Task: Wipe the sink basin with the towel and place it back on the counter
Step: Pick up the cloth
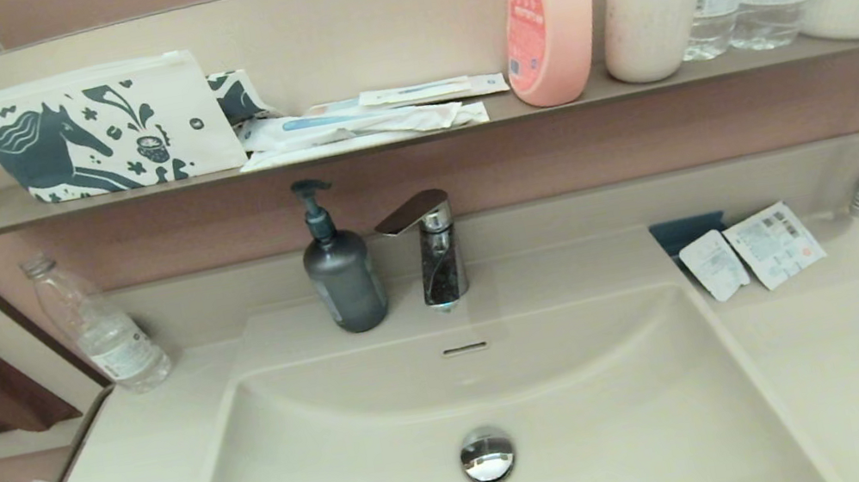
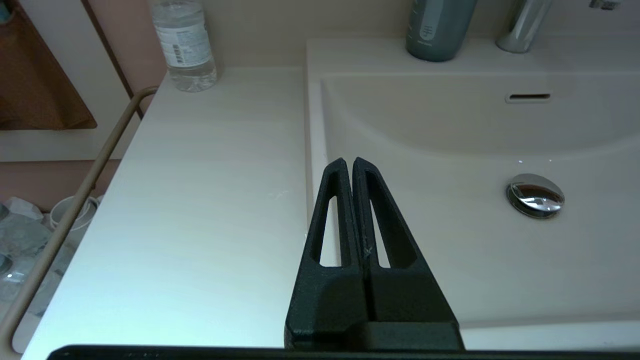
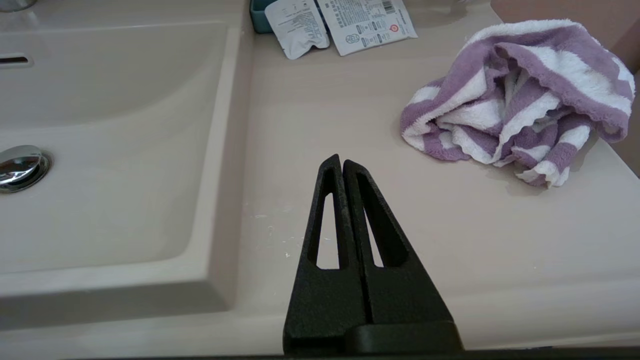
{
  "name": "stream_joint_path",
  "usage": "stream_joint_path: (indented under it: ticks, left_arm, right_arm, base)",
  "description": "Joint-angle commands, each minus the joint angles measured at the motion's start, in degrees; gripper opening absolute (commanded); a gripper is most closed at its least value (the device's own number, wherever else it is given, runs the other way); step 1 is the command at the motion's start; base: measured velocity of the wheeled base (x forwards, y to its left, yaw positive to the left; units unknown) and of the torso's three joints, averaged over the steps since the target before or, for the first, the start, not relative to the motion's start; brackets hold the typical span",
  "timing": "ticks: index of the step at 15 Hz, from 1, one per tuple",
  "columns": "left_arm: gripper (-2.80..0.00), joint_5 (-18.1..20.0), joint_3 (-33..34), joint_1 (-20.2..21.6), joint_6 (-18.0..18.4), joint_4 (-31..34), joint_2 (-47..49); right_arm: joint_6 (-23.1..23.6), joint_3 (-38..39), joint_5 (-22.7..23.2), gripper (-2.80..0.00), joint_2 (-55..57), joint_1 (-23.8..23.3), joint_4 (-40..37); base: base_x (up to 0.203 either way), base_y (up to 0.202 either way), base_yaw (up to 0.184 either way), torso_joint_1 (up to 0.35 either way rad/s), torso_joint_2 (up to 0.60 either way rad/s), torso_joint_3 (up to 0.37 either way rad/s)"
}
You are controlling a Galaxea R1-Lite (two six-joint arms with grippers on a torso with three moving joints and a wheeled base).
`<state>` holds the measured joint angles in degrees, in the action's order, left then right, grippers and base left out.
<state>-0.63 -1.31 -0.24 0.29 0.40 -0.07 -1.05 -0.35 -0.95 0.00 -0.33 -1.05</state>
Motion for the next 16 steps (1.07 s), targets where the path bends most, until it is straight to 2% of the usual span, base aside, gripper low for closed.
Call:
stream_joint_path:
  ticks: [1,10,13,16]
  left_arm:
    - [-2.80,0.02,0.60,-0.02,0.24,-0.04,0.07]
    - [-2.80,0.46,1.22,-0.02,-0.03,-0.57,0.07]
    - [-2.80,0.46,1.22,-0.02,-0.12,-0.66,0.07]
    - [-2.80,0.46,1.22,-0.02,-0.12,-0.66,0.07]
  right_arm:
    - [-0.01,0.00,-0.02,-2.80,0.00,-0.02,-0.01]
    - [0.28,-0.77,-0.17,-2.80,0.00,-0.02,-0.22]
    - [0.34,-9.89,0.00,-2.80,3.16,0.19,-2.83]
    - [0.32,-19.99,-0.78,-2.80,16.24,0.63,-4.74]
  base:
    - [0.000,0.000,0.000,0.000,0.00,0.000]
    - [0.000,0.000,0.000,0.000,0.00,0.000]
    - [0.000,0.000,0.000,0.000,0.00,0.000]
    - [0.000,0.000,0.000,0.000,0.00,0.000]
